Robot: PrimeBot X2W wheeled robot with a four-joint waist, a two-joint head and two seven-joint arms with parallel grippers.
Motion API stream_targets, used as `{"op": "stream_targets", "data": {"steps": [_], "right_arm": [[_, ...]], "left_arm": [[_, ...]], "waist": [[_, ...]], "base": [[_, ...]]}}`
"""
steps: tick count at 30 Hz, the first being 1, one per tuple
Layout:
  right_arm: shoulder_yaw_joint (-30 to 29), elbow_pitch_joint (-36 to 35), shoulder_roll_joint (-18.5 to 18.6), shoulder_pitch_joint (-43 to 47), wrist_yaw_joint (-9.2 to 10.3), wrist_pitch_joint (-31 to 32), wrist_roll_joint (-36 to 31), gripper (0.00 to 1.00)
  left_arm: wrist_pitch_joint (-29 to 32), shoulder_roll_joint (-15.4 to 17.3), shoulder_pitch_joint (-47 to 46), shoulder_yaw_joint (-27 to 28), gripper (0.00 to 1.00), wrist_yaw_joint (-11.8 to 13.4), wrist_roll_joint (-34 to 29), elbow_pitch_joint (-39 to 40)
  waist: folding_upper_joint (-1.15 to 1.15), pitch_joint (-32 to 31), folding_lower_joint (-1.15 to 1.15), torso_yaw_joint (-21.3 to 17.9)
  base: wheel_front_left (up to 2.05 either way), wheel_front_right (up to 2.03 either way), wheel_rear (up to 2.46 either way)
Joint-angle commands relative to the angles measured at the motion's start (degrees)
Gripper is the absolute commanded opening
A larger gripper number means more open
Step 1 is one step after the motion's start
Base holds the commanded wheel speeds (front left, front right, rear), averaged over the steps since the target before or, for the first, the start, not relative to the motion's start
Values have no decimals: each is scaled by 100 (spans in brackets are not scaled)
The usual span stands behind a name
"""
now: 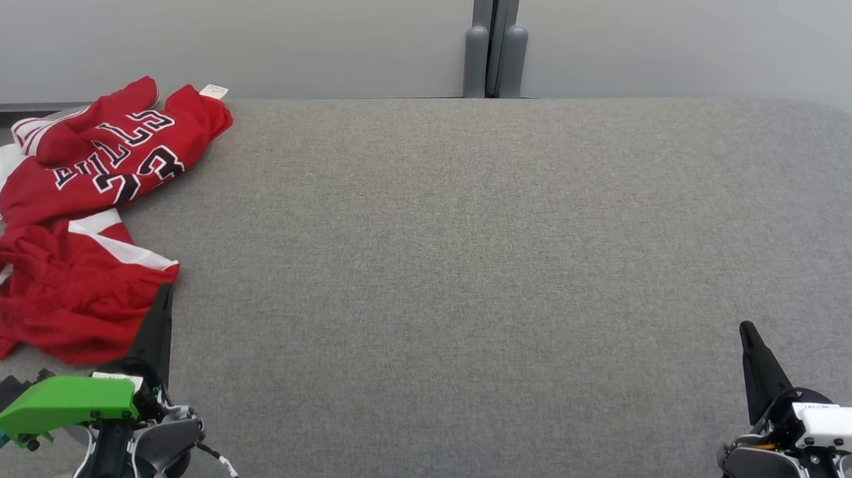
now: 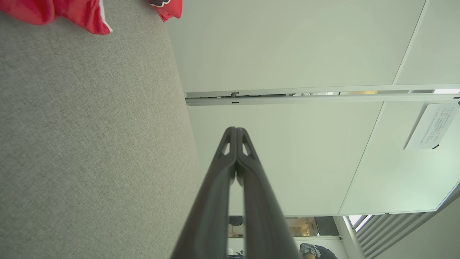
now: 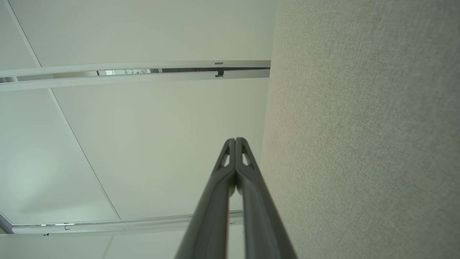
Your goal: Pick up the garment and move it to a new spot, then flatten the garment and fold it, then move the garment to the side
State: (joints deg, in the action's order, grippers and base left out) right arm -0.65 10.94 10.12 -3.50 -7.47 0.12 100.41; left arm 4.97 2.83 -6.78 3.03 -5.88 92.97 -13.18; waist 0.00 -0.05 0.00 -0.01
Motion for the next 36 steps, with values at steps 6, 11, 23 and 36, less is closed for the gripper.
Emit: {"op": "stream_targets", "data": {"steps": [6, 11, 23, 36], "right_arm": [[23, -21, 48, 58, -4, -31, 35, 0], [39, -24, 62, 59, -4, -43, 47, 0], [67, -32, 84, 62, -4, -68, 86, 0], [97, -40, 103, 64, -4, -101, 106, 0]], "left_arm": [[24, -4, -69, 10, 0, -22, -33, 7], [25, -4, -69, 11, 0, -22, -34, 7], [25, -4, -69, 11, 0, -22, -35, 8], [26, -5, -69, 12, 0, -22, -35, 8]], "waist": [[0, 0, 0, 0], [0, 0, 0, 0], [0, 0, 0, 0], [0, 0, 0, 0]], "base": [[0, 0, 0], [0, 0, 0], [0, 0, 0], [0, 0, 0]]}}
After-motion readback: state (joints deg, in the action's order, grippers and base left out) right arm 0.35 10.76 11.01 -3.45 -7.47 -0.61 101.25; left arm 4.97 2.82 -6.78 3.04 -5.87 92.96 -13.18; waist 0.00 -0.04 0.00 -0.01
